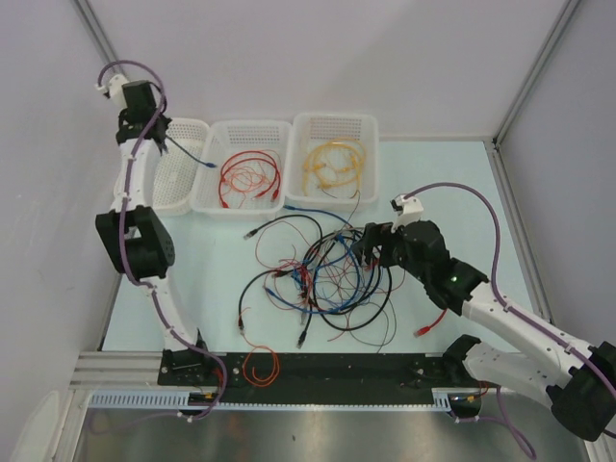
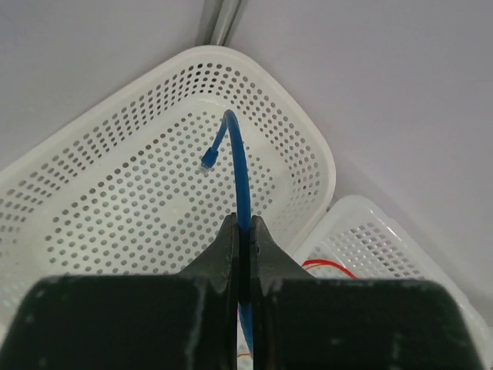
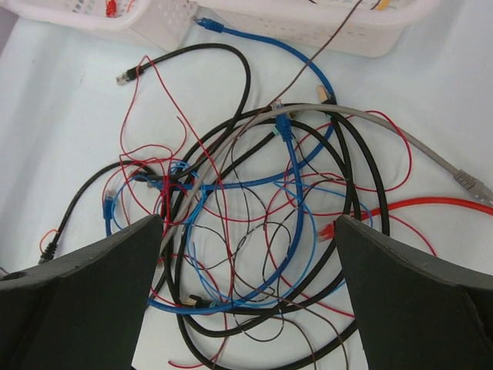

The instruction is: Untangle the cables

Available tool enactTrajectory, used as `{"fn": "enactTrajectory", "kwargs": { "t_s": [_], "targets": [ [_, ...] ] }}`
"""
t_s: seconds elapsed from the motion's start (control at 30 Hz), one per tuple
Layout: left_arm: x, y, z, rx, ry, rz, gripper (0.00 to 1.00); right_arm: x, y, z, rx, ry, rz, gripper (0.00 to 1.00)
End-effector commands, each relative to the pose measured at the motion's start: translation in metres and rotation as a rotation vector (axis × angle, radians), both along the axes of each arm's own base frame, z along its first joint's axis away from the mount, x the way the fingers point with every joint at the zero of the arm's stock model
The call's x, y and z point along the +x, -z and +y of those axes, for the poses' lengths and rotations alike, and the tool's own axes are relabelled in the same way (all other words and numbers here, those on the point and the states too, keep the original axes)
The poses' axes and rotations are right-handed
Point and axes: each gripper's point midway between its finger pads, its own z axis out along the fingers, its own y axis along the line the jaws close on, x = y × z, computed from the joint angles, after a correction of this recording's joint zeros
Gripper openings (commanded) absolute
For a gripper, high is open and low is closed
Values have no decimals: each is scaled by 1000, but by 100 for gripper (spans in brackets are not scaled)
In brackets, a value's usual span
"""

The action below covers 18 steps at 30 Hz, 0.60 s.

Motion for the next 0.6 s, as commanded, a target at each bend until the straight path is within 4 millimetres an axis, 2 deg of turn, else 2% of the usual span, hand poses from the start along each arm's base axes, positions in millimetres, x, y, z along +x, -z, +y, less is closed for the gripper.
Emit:
{"fn": "enactTrajectory", "kwargs": {
  "t_s": [0.0,0.03,0.07,0.1,0.17,0.2,0.23,0.27,0.3,0.33,0.47,0.57],
  "targets": [
    [7,7,2,-336,47,-161,0,7,-31,13,101,-16,-54,98],
    [13,1,2,-375,50,-228,0,8,-30,13,106,-14,-58,98],
    [10,-4,1,-405,70,-262,0,9,-29,13,108,-12,-57,98],
    [5,19,0,-444,56,-242,0,10,-28,13,108,-10,-55,98],
    [4,8,-1,-532,68,-346,0,12,-26,15,113,-10,-49,98],
    [-3,29,-3,-571,52,-341,0,11,-26,17,120,-16,-46,98],
    [-1,17,-2,-613,53,-426,0,12,-24,19,122,-18,-40,98],
    [-4,18,-2,-635,55,-454,0,12,-24,19,124,-19,-39,98],
    [-11,27,-5,-656,49,-465,0,12,-23,20,128,-22,-36,98],
    [-9,7,-7,-660,80,-566,0,11,-24,21,131,-24,-35,98],
    [-18,-12,-8,-633,100,-648,0,11,-22,22,139,-26,-30,97],
    [-26,-36,-4,-564,96,-695,0,9,-23,22,140,-29,-30,97]
  ]
}}
